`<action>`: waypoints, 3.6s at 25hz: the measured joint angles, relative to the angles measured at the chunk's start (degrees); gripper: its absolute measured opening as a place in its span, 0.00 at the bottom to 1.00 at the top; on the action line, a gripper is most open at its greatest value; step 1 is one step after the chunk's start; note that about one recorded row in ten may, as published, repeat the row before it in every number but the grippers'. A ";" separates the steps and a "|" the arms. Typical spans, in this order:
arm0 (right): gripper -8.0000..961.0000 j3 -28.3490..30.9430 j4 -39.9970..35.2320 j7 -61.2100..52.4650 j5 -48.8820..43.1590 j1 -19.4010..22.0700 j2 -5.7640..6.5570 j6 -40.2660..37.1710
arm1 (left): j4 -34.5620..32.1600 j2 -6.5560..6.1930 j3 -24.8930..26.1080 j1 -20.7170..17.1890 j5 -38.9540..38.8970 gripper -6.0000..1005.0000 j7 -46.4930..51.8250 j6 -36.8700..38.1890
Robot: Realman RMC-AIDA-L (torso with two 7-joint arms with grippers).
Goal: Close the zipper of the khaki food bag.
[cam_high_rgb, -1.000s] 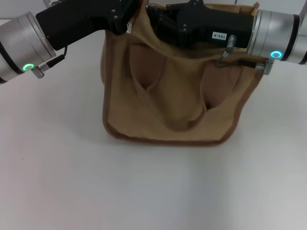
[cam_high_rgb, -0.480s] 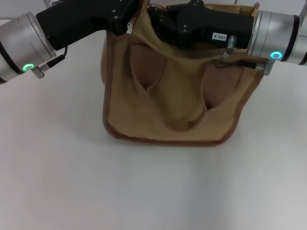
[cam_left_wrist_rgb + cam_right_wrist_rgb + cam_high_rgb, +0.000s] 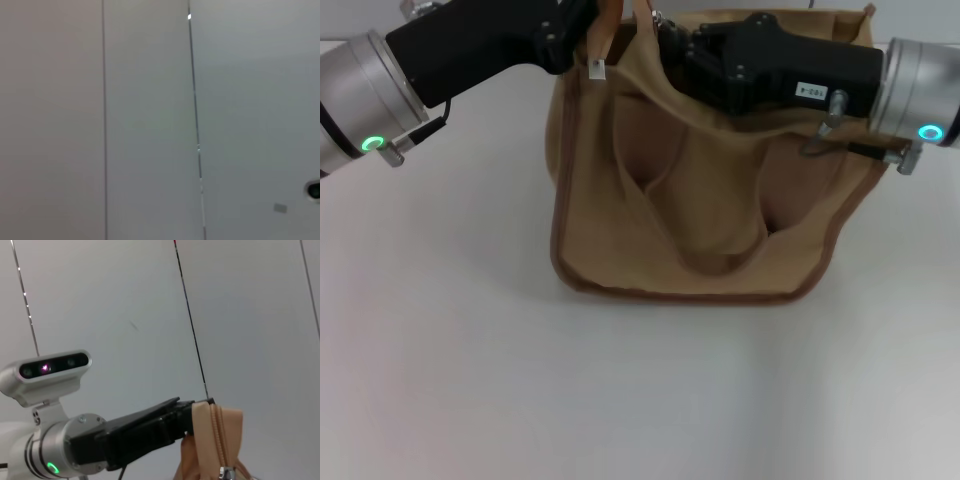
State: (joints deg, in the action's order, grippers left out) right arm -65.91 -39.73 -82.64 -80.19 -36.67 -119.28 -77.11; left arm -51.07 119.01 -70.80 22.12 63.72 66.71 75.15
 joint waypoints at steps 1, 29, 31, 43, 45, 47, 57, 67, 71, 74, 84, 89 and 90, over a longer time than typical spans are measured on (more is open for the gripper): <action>0.01 0.21 -0.13 -0.35 -0.09 0.32 0.05 -0.69 | 1.25 0.00 0.33 -0.10 -0.19 0.13 -0.89 -0.60; 0.01 1.65 -8.55 -10.97 -6.87 6.68 0.68 -1.16 | 12.97 -0.26 6.68 -2.98 -5.14 0.13 -7.44 0.19; 0.01 2.78 -9.32 -11.62 -8.19 7.36 0.57 -1.38 | 13.26 -0.28 7.35 -3.46 -5.20 0.13 -7.60 0.28; 0.01 9.91 -9.79 -13.46 -12.53 9.63 0.77 -6.04 | 14.06 -0.36 10.59 -4.61 -5.39 0.14 -8.09 0.51; 0.01 9.94 -9.84 -13.47 -12.55 9.94 0.78 -6.29 | 14.41 -0.36 10.69 -4.62 -5.40 0.14 -8.09 0.58; 0.01 9.95 -9.79 -13.57 -12.87 10.07 0.79 -6.59 | 14.54 -0.36 10.69 -4.64 -5.40 0.14 -8.12 0.64; 0.01 11.05 -9.97 -14.66 -15.44 11.02 0.77 -9.01 | 14.79 -0.45 11.01 -5.18 -5.44 0.14 -8.17 0.40; 0.06 20.64 -9.84 -13.89 -15.05 12.15 0.21 -16.55 | 15.55 -0.24 10.27 -5.29 -4.90 0.14 -11.09 4.51; 0.17 21.10 -9.16 -10.47 -12.72 13.74 0.05 -20.11 | 15.56 -0.32 10.36 -5.43 -4.86 0.14 -12.32 7.44; 0.28 21.11 -8.56 -9.26 -11.27 14.26 0.02 -21.50 | 15.56 -0.27 10.94 -5.73 -5.33 0.14 -13.68 10.02; 0.59 20.17 -7.36 -0.26 -10.99 15.49 0.07 -30.55 | 14.82 -0.98 11.61 -8.43 -1.80 0.61 -15.62 23.97; 0.67 19.73 -4.96 9.34 -17.29 15.54 -0.01 -33.10 | 13.64 -1.16 11.58 -7.94 13.83 0.72 -14.59 26.26; 0.66 19.73 -4.96 9.34 -17.29 15.54 -0.01 -33.10 | 13.64 -1.16 11.58 -7.94 13.83 0.74 -14.59 26.26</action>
State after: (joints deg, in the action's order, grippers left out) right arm -46.18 -44.69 -73.30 -97.48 -21.13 -119.29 -110.21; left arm -37.43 117.85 -59.23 14.19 77.55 52.12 101.41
